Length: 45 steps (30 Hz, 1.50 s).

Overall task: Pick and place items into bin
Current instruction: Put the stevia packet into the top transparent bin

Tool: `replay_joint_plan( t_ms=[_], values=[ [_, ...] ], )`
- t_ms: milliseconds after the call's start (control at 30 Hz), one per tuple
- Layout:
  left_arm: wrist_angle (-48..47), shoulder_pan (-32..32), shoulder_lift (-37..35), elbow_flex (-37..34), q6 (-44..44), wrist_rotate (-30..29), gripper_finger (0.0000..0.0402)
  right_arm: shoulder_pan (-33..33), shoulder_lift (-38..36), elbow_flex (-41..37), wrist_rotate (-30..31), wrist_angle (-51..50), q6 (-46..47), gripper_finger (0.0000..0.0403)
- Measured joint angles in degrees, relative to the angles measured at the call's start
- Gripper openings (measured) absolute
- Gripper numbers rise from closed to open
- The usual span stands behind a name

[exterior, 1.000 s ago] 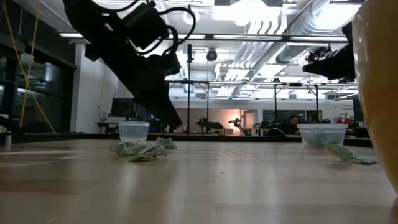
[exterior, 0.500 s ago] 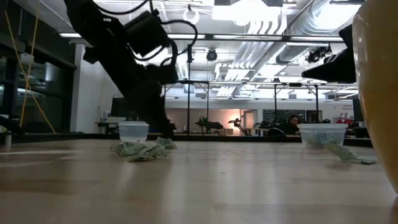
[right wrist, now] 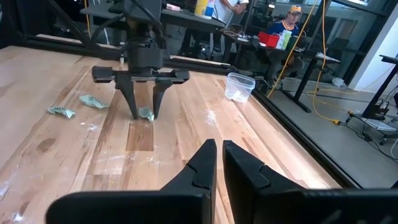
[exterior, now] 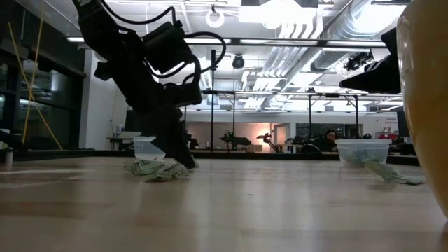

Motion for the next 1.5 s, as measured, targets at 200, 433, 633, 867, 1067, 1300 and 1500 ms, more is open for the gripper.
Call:
replay_joint_plan(
  t_ms=[200,433,633,867,1067,1300,1500],
  values=[
    [-0.5,0.0,-0.2,0.4,8.2,-0.1,0.0096,0.0,0.0,0.0,0.0,0.0,0.0,0.0017],
    [-12.4,1.2,-2.5,6.8,18.1,-11.3,0.0034,0.0,0.0,0.0,0.0,0.0,0.0,0.0020],
    [-36.9,8.7,-4.9,17.1,18.5,-21.1,0.0046,0.0,0.0,0.0,0.2,0.1,-0.6,0.0017],
    [-51.2,20.2,-5.0,25.7,22.7,-21.2,0.0033,0.0,0.0,0.0,0.5,0.3,-0.6,0.0020],
    [-52.0,32.0,-5.0,26.1,25.4,-11.8,0.0035,0.0,0.0,0.0,0.4,0.3,-0.6,0.0017],
    [-50.7,40.7,-5.0,26.1,25.5,-4.2,0.0071,0.0,0.0,0.0,0.4,0.3,-1.0,0.0020],
    [-48.7,43.6,-5.0,26.1,25.3,-4.4,0.0128,0.0,0.0,0.0,0.4,0.4,-1.0,0.0017]
  ],
)
